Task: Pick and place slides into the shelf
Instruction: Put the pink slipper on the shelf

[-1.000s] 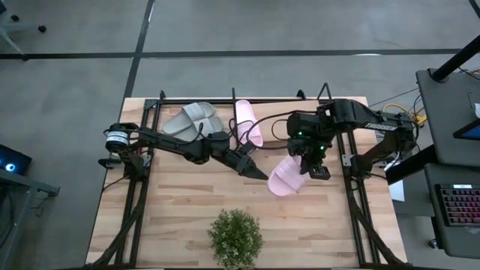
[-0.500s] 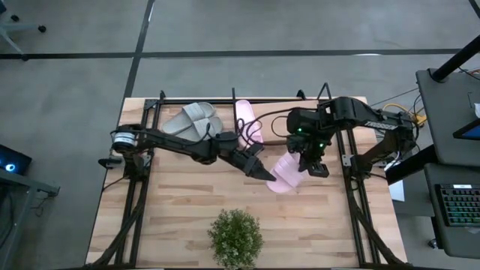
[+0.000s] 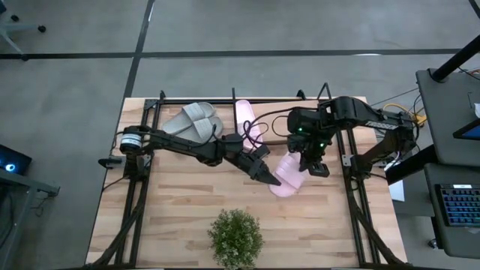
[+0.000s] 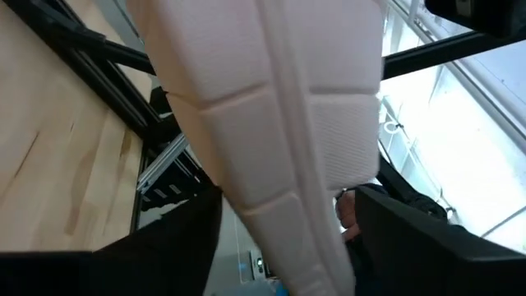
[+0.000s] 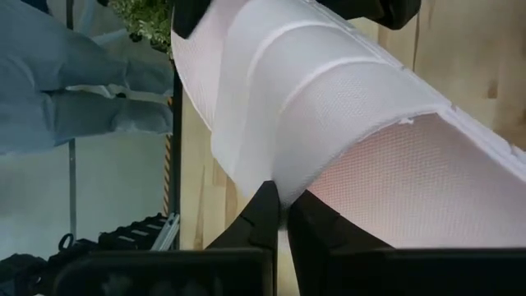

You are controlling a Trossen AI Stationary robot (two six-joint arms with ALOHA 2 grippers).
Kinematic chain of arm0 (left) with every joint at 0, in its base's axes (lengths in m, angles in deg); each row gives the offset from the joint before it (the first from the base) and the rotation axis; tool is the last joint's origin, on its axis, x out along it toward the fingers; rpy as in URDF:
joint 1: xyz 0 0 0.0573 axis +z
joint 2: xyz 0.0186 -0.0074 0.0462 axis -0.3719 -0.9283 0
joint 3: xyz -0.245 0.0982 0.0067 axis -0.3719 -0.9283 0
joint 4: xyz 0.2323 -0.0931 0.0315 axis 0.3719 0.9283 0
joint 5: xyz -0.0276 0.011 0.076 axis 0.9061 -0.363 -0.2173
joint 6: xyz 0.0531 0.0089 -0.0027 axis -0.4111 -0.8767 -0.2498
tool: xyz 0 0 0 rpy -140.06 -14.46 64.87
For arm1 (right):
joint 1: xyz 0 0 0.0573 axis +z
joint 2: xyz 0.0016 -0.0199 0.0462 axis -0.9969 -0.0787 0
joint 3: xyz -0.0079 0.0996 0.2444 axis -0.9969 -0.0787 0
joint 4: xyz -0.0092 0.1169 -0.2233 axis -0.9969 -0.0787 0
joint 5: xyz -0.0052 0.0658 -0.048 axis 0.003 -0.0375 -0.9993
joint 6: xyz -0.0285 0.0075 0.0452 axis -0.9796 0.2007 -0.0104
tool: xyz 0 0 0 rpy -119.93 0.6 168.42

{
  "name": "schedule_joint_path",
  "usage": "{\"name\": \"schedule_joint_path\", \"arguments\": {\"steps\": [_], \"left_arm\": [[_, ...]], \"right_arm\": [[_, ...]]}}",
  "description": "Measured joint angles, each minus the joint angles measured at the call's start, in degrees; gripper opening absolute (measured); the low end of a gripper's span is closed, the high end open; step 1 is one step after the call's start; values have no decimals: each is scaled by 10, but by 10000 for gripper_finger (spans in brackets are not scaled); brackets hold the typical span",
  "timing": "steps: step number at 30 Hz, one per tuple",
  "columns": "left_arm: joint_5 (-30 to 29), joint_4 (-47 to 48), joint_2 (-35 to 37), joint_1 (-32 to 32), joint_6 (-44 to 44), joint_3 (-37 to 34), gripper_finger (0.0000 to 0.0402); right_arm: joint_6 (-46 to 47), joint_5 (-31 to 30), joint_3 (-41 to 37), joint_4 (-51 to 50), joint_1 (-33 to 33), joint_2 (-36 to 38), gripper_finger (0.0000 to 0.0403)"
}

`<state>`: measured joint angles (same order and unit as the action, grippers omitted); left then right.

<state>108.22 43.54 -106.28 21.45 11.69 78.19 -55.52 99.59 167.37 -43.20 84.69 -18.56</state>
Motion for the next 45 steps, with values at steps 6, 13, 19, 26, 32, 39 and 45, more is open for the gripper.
{"name": "schedule_joint_path", "arguments": {"steps": [6,13,19,26,32,39,45], "left_arm": [[-8,16,0,0,2,-2,144],[-23,30,-1,0,2,-3,26],[-23,26,-1,0,1,-3,26],[-21,25,-1,0,0,-3,26],[-21,21,-1,0,-1,-3,26],[-21,21,0,0,-1,-3,26],[-31,25,1,0,-2,-8,26]], "right_arm": [[-2,0,0,2,0,0,8],[-2,1,0,6,0,0,8],[-2,0,0,6,0,0,8],[0,-2,0,15,0,0,9],[-19,22,0,17,0,0,17],[-10,28,0,18,0,0,89],[6,28,0,15,-18,3,153]]}}
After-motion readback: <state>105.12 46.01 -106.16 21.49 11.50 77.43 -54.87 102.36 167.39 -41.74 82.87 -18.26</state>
